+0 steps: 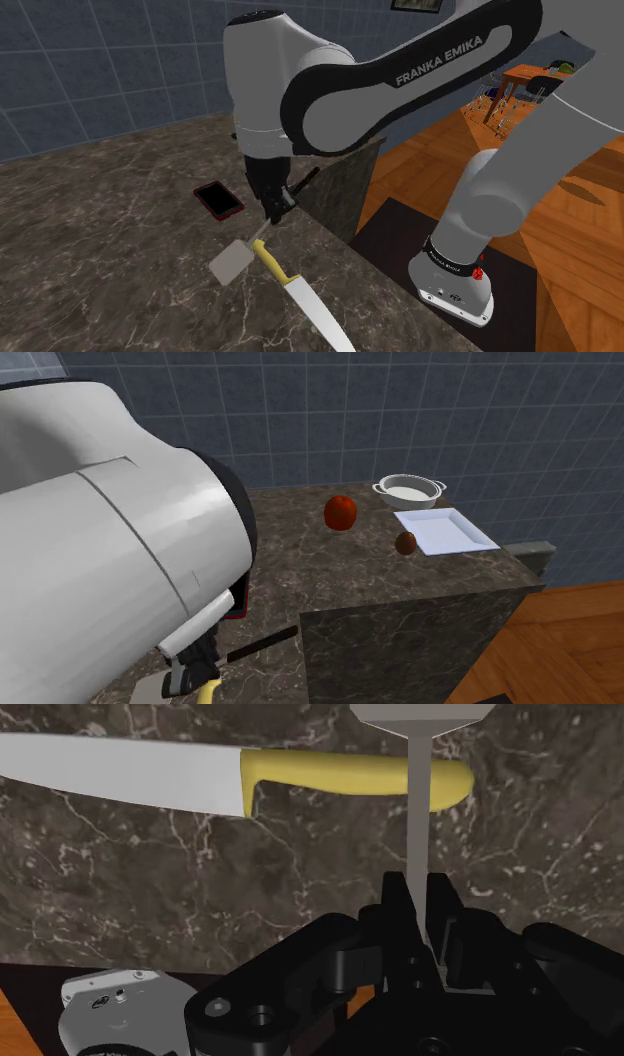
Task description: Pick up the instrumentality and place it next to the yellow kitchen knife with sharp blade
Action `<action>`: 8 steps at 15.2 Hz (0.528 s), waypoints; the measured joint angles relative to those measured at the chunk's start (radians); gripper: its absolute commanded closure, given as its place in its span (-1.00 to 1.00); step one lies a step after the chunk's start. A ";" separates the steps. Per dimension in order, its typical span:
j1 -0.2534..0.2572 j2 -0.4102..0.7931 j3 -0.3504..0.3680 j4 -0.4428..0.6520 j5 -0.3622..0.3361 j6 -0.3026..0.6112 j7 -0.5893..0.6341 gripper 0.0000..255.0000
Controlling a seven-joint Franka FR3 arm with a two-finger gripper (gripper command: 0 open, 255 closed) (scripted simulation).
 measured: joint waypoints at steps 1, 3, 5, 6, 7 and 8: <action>0.013 -0.013 0.011 -0.011 0.013 0.001 0.015 1.00; 0.034 -0.021 0.041 -0.004 0.028 -0.010 0.059 1.00; 0.062 -0.039 0.071 -0.003 0.051 -0.023 0.105 1.00; 0.069 -0.031 0.091 0.003 0.052 -0.019 0.131 1.00; 0.078 -0.031 0.107 0.009 0.057 -0.025 0.154 1.00; 0.087 -0.027 0.127 0.009 0.061 -0.017 0.180 1.00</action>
